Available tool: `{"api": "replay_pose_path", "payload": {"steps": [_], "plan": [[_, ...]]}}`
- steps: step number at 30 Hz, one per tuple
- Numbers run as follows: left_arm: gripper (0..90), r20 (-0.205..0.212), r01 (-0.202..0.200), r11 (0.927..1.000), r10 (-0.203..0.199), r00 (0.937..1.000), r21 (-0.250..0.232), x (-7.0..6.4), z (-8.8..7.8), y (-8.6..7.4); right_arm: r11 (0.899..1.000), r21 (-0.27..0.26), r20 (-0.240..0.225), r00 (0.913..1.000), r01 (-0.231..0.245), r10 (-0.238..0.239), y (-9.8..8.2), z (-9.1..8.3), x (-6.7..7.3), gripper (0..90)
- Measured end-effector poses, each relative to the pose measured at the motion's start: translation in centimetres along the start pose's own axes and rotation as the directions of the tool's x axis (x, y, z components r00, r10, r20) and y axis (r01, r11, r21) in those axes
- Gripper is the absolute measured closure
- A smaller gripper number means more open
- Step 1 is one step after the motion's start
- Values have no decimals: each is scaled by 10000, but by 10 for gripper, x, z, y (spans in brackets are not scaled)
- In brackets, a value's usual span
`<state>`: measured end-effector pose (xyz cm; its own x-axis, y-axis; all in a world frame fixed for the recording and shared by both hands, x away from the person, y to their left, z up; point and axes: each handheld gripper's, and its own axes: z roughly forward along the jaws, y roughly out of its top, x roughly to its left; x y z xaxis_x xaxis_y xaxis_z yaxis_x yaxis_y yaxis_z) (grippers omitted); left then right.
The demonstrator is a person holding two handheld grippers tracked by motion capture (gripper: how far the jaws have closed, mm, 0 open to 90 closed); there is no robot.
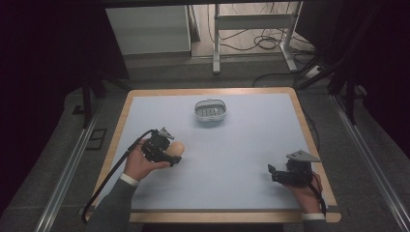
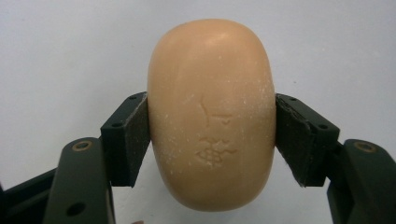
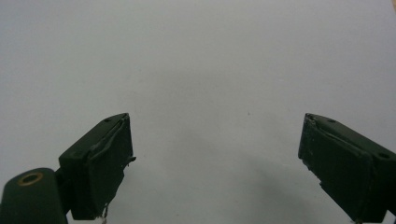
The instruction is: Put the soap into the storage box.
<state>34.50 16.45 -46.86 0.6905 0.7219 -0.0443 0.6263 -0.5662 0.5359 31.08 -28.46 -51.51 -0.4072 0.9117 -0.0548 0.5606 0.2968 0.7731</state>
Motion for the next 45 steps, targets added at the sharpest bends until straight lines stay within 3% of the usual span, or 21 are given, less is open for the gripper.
{"api": "replay_pose_path", "payload": {"steps": [28,45], "plan": [[320,-366,59,9999,-63,9993,-104,17,5,23,9999,150,10,10000,48,-48,-2,3,0,98],[321,-428,-235,9996,227,9988,-180,22,6,45,9999,140,13,10000,20,-20,-2,4,0,98]]}}
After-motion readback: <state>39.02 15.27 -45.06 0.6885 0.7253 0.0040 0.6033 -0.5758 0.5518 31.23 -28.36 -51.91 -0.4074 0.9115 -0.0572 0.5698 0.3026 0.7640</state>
